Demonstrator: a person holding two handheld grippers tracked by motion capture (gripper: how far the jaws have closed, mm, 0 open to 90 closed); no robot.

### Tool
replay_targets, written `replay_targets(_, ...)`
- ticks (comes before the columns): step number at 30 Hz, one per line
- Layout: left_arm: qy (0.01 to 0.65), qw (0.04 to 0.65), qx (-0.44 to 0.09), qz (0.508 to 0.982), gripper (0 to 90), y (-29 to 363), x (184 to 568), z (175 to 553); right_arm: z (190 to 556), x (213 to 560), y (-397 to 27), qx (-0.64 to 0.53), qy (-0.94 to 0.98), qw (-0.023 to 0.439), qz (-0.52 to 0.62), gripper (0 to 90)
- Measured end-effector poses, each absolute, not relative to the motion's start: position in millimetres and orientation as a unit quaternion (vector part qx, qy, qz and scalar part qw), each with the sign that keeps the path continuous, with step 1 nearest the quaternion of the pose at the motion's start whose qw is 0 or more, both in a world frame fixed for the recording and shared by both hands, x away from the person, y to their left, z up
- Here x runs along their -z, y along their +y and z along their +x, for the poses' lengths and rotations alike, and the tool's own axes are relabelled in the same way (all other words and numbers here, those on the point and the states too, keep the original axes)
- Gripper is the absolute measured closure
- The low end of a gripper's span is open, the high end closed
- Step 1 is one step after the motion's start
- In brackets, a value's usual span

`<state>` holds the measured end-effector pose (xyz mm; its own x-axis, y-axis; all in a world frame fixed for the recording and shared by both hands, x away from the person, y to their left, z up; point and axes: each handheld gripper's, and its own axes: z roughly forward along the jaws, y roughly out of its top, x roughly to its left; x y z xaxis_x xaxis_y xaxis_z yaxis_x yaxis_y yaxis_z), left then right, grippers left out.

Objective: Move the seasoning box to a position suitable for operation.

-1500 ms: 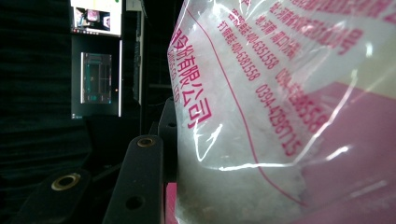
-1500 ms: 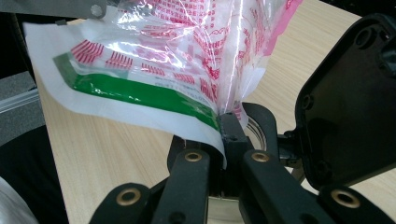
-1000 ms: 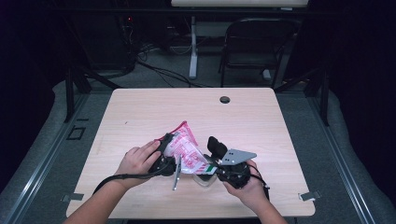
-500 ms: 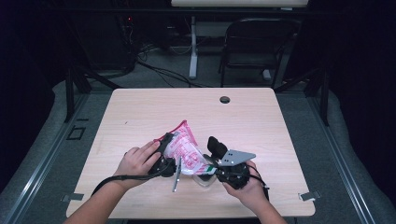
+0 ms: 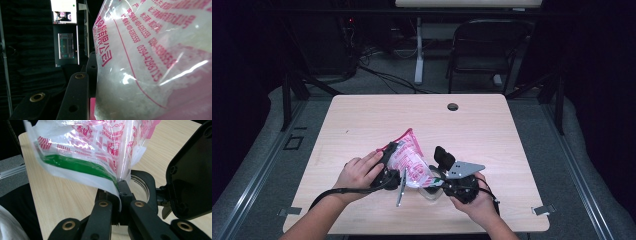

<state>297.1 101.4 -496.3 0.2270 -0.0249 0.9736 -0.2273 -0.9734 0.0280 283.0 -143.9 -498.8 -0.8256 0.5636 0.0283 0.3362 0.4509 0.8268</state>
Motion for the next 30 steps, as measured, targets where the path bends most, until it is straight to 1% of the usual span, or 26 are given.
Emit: replay_targets(30,-0.084,0.083,-0.62,0.776,67.6,99.6,493.8,295.8,282.8,500.2,-144.0,-0.449,0.844,0.122,0.267,90.0)
